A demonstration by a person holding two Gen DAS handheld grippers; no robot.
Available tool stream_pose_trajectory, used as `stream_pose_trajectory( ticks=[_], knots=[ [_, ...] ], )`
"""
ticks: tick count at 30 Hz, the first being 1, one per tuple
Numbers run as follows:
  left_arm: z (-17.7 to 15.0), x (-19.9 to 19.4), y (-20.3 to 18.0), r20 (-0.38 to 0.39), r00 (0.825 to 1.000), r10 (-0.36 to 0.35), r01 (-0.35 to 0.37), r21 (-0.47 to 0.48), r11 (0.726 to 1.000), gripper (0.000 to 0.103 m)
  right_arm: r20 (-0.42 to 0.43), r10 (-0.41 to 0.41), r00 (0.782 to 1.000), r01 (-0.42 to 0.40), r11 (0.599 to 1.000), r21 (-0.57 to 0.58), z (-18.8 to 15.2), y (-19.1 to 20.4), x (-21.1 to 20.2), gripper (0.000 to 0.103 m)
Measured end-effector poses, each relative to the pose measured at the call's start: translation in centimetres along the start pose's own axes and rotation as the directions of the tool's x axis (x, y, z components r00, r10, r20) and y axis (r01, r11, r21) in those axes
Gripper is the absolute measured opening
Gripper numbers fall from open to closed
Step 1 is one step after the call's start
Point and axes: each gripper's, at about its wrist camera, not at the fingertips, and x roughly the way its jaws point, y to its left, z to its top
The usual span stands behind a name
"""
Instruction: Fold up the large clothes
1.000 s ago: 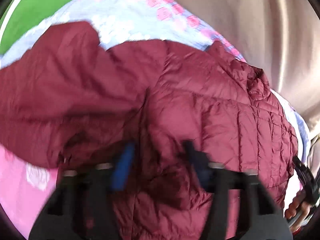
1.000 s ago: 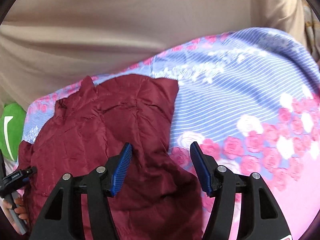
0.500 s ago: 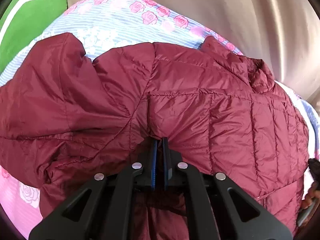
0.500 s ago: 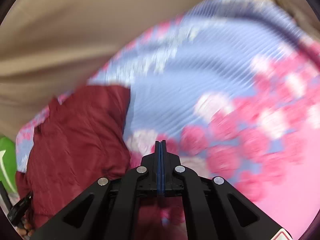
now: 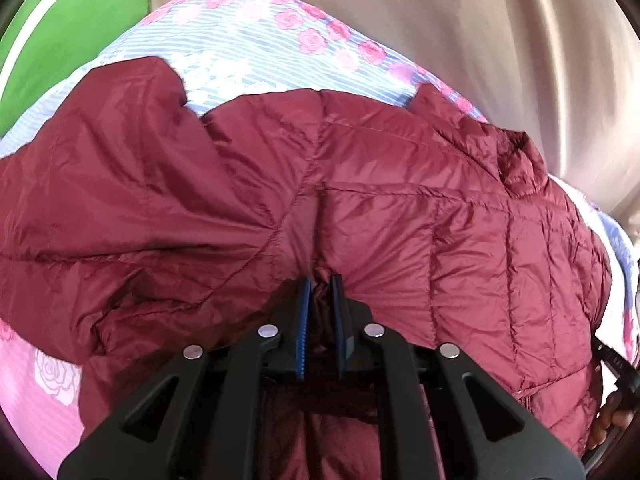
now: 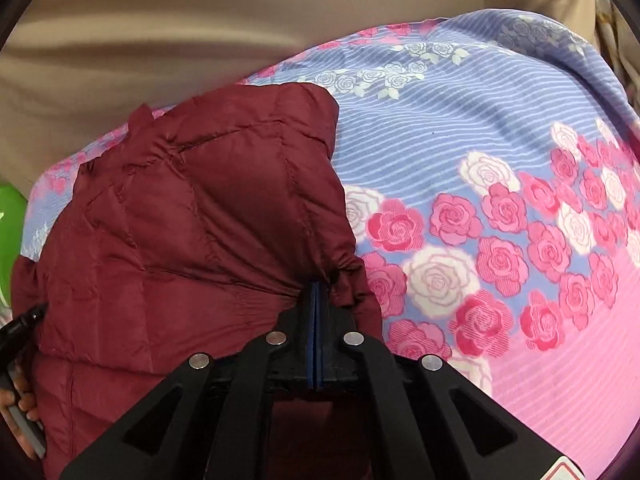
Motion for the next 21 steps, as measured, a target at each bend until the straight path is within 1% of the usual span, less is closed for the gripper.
stream_pose_trajectory(
  ticks=[2,4,5,6,7,8,9,10,11,12,13,14,15,16,17,19,20,21],
  knots=[
    [-0.2,-0.7,0.9,0.0,1.0,0.008,-0.008,-0.018,1.0,0.01,0.002,-0.01,1.0,0.01,1.0,-0.007,0.1,0.0,-0.3,0.0],
    [-0.7,-2.2,2.3,-0.009,1.0,0.001,-0.002,-0.022,1.0,0.01,0.004,-0.024,1.0,0.024,1.0,-0.016,0.0,0.5,-0.4,0.0],
    [-0.9,-3.0,3.0,-0.009,1.0,0.024,-0.024,-0.019,1.0,0.01,0.005,-0.031,0.999,0.031,0.999,-0.021,0.4,0.8,0.0,0.0],
    [-1.3,-4.3,4.2,0.002,0.997,0.076,-0.076,-0.006,0.997,0.01,0.006,-0.034,0.999,0.034,0.999,-0.023,0.4,0.5,0.0,0.0],
    [-1.4,-5.1,5.0,0.012,0.995,0.102,-0.102,-0.001,0.995,0.01,0.007,-0.037,0.999,0.037,0.999,-0.026,0.1,0.3,0.0,0.0],
    [-1.6,-6.5,6.7,0.031,0.991,0.127,-0.127,0.0,0.992,0.011,0.008,-0.04,0.999,0.04,0.999,-0.028,-0.2,0.4,-0.1,0.0],
    [-1.8,-7.8,8.6,0.041,0.986,0.161,-0.161,-0.012,0.987,0.021,0.008,-0.043,0.999,0.043,0.999,-0.03,-0.1,0.6,0.0,0.0],
    [-1.9,-8.9,10.4,0.045,0.977,0.208,-0.206,-0.035,0.978,0.039,0.008,-0.046,0.999,0.046,0.998,-0.032,-0.2,0.7,0.1,0.0],
    [-2.0,-10.2,13.0,0.048,0.968,0.248,-0.244,-0.074,0.967,0.044,0.009,-0.049,0.999,0.049,0.998,-0.036,-0.2,0.6,0.0,0.0],
    [-1.9,-11.3,15.5,0.05,0.96,0.277,-0.27,-0.114,0.956,0.047,0.011,-0.051,0.999,0.052,0.998,-0.038,-0.6,0.1,-0.4,0.0],
    [-1.8,-12.6,18.9,0.04,0.945,0.324,-0.312,-0.176,0.934,0.05,0.011,-0.055,0.998,0.055,0.998,-0.041,-0.5,0.3,-0.4,0.0],
    [-1.6,-13.2,20.9,0.032,0.939,0.343,-0.328,-0.218,0.919,0.053,0.011,-0.059,0.998,0.06,0.997,-0.045,-0.4,0.6,-0.2,0.0],
    [-1.3,-14.2,23.9,0.023,0.934,0.356,-0.334,-0.291,0.896,0.057,0.012,-0.06,0.998,0.06,0.997,-0.047,-0.7,0.4,-0.4,0.0],
    [-1.2,-14.7,25.8,0.022,0.934,0.356,-0.328,-0.341,0.881,0.059,0.012,-0.061,0.998,0.061,0.997,-0.048,-0.7,0.4,-0.4,0.0],
    [-0.8,-15.4,28.5,0.021,0.94,0.339,-0.302,-0.408,0.862,0.061,0.013,-0.061,0.998,0.061,0.997,-0.049,-0.8,0.2,-0.5,0.0],
    [-0.2,-15.9,32.4,0.014,0.946,0.323,-0.272,-0.505,0.819,0.064,0.013,-0.062,0.998,0.063,0.997,-0.05,-0.8,0.2,-0.6,0.0],
    [0.3,-15.9,34.3,0.022,0.952,0.306,-0.243,-0.553,0.797,0.065,0.013,-0.064,0.998,0.065,0.996,-0.053,-0.8,0.3,-0.5,0.0],
    [0.7,-15.8,35.8,0.022,0.95,0.311,-0.239,-0.589,0.772,0.065,0.014,-0.068,0.998,0.068,0.996,-0.056,-0.9,0.3,-0.5,0.0]
  ],
)
